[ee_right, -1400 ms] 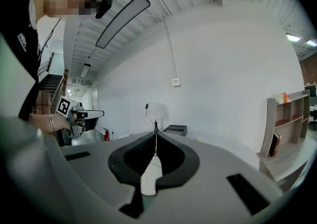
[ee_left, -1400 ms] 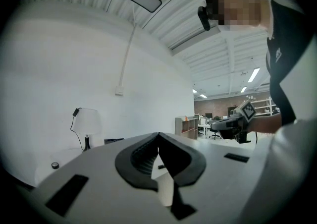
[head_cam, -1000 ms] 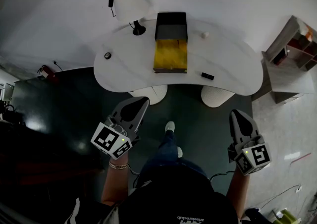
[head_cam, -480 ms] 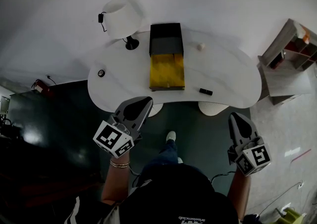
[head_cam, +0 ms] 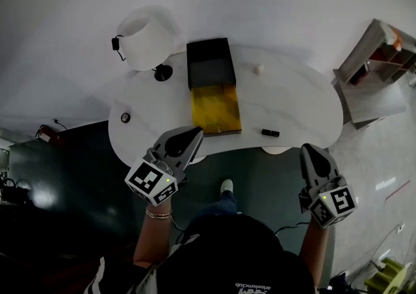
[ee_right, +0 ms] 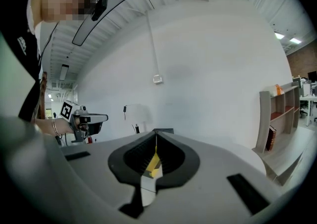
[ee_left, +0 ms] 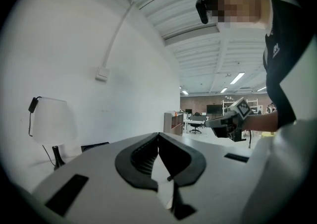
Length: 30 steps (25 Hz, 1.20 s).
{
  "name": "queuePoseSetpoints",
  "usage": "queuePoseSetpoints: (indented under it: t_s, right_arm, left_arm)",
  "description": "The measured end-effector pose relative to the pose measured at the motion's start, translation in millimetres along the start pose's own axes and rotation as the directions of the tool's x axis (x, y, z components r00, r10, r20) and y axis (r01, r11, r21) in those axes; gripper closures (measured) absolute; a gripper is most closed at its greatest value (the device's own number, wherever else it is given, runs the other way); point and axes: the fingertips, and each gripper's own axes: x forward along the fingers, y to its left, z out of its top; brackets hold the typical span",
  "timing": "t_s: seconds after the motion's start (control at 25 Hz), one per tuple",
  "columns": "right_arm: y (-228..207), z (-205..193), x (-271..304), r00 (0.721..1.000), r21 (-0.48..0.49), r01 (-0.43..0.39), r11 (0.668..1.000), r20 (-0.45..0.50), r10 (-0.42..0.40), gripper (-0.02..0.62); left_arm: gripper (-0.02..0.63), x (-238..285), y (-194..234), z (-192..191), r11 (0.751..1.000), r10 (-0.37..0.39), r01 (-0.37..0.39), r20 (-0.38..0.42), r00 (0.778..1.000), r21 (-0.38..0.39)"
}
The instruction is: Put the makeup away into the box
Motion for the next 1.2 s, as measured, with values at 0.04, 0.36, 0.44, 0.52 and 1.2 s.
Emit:
queuePoseSetpoints:
  t_s: [0.04, 0.36, 0.44, 0.52, 1.2]
  right_arm:
    - [-1, 0, 5, 1.000, 0.010, 0.006, 1.000, 0.001, -0.006, 0.575]
    - [-7, 0, 46, 0.999, 0.044, 0.040, 0.998, 0.003, -0.040, 0.575]
    - [-8, -2, 55, 0.999, 0.048, 0.042, 0.998, -0.007, -0.042, 0.575]
    - [-8, -4, 61, 0.999, 0.047, 0.047, 0.998, -0.012, -0.046, 0.575]
    - [-24, -33, 100, 0.995, 0.046, 0.056, 0.997, -0.087, -0.052, 0.575]
  left_arm:
    - [0.588, 4, 5, -1, 1.000, -0.007, 0.007, -0.004, 1.000, -0.003]
    - [0.588, 29, 33, -18, 0.997, -0.076, 0.075, -0.033, 0.997, -0.031]
    - [0.589, 34, 39, -20, 0.995, -0.088, 0.086, -0.034, 0.996, -0.042]
    - [0.588, 37, 41, -22, 0.994, -0.095, 0.094, -0.028, 0.995, -0.050]
    - [0.588, 70, 28, -59, 0.973, -0.218, 0.210, -0.076, 0.973, -0.100]
